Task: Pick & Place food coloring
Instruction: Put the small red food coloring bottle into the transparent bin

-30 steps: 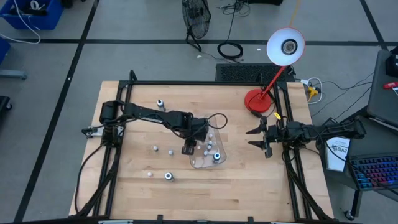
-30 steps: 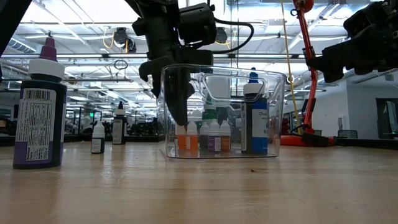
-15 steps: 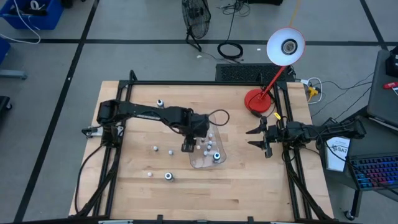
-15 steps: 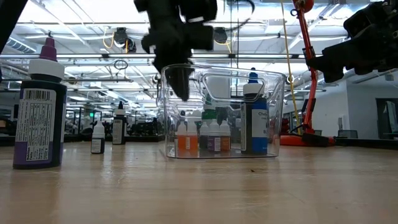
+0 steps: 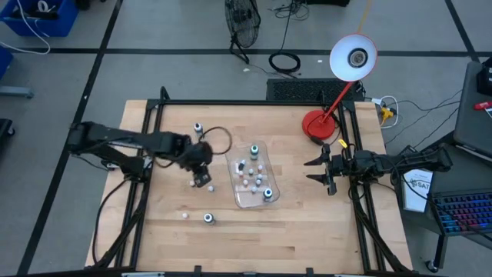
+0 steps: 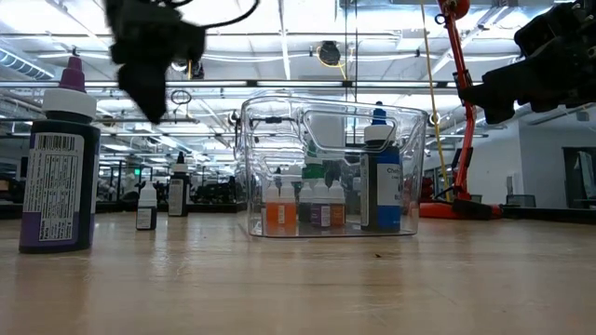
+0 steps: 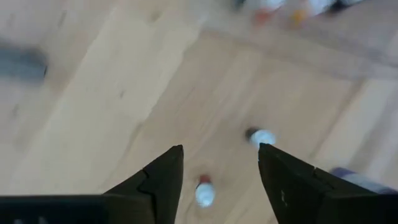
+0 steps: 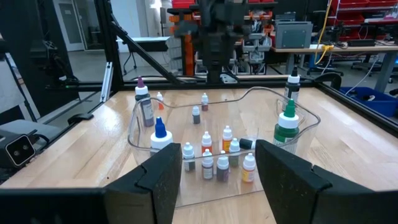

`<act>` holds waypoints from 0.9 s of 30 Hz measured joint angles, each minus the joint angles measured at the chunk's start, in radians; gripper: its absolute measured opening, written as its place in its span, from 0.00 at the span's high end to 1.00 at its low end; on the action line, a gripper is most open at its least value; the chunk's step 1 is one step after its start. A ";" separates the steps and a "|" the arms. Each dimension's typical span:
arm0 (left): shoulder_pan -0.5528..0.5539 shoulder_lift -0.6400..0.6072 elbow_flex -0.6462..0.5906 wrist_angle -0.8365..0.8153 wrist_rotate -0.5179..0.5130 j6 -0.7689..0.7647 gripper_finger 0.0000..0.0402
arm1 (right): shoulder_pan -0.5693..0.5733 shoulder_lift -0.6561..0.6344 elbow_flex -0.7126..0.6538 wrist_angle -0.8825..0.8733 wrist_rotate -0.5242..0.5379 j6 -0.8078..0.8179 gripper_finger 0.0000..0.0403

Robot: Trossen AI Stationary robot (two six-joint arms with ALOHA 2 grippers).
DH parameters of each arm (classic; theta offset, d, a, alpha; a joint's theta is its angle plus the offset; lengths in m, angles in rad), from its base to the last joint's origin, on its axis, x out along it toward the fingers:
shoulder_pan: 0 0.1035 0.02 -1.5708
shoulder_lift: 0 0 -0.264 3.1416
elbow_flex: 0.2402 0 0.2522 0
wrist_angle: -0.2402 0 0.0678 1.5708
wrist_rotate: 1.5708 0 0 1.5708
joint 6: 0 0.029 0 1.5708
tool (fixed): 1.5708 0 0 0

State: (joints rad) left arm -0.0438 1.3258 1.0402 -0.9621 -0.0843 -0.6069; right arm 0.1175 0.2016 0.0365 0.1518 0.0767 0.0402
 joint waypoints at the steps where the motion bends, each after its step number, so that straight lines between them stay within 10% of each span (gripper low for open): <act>1: -0.012 -0.011 -0.031 0.000 -0.011 -0.042 0.47 | 0.000 0.000 0.000 0.000 0.000 0.000 0.52; 15: -0.105 0.037 -0.192 0.007 0.031 -0.233 0.20 | 0.000 0.000 0.000 0.000 0.000 0.000 0.52; 27: -0.171 0.063 -0.329 0.130 0.023 -0.234 0.25 | 0.000 0.000 0.000 0.000 0.000 0.000 0.52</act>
State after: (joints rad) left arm -0.2146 1.3888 0.7110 -0.8325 -0.0616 -0.8408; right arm 0.1176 0.2012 0.0366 0.1520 0.0767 0.0402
